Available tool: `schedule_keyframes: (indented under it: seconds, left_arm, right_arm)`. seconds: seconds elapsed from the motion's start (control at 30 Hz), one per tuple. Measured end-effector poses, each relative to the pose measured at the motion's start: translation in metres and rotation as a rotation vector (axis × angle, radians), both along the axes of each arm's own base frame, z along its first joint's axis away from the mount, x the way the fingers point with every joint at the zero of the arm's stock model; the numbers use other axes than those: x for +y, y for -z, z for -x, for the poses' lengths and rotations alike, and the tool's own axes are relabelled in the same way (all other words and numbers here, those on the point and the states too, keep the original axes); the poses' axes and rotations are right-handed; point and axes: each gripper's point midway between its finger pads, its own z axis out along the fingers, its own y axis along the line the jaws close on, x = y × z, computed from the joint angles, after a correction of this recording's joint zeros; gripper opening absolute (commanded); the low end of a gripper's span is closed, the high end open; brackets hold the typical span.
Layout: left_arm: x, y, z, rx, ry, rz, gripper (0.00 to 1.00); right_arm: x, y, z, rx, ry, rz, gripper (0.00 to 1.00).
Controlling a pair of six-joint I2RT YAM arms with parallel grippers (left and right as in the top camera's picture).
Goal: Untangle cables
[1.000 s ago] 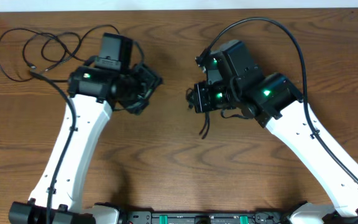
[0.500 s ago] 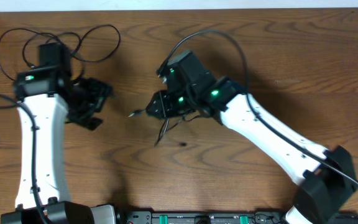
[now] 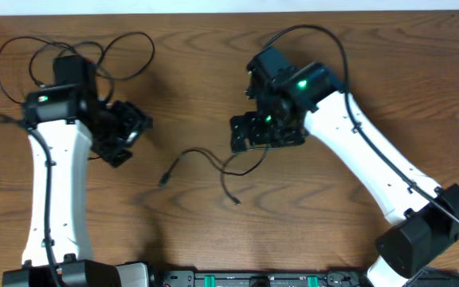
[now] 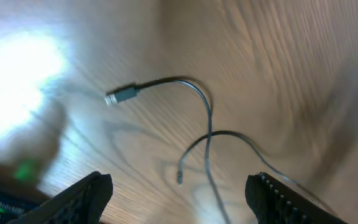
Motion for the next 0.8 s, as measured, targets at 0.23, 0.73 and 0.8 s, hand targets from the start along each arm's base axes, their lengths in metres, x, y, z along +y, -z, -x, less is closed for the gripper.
schedule_keyframes:
  seconds: [0.23,0.73,0.8]
  left_arm:
    - [-0.065,-0.003,-0.006,-0.087,0.288,-0.016,0.75]
    - [-0.077,-0.001,-0.008,-0.094,0.282,-0.098,0.75]
    - [-0.077,-0.001,-0.008,-0.095,0.28,-0.102,0.75]
  right_arm:
    - [-0.036,0.006,0.001,0.035,0.01,0.103,0.99]
    - [-0.043,0.008,0.005,0.049,0.0,0.138,0.99]
    - [-0.04,0.008,0.011,0.059,-0.03,0.133,0.99]
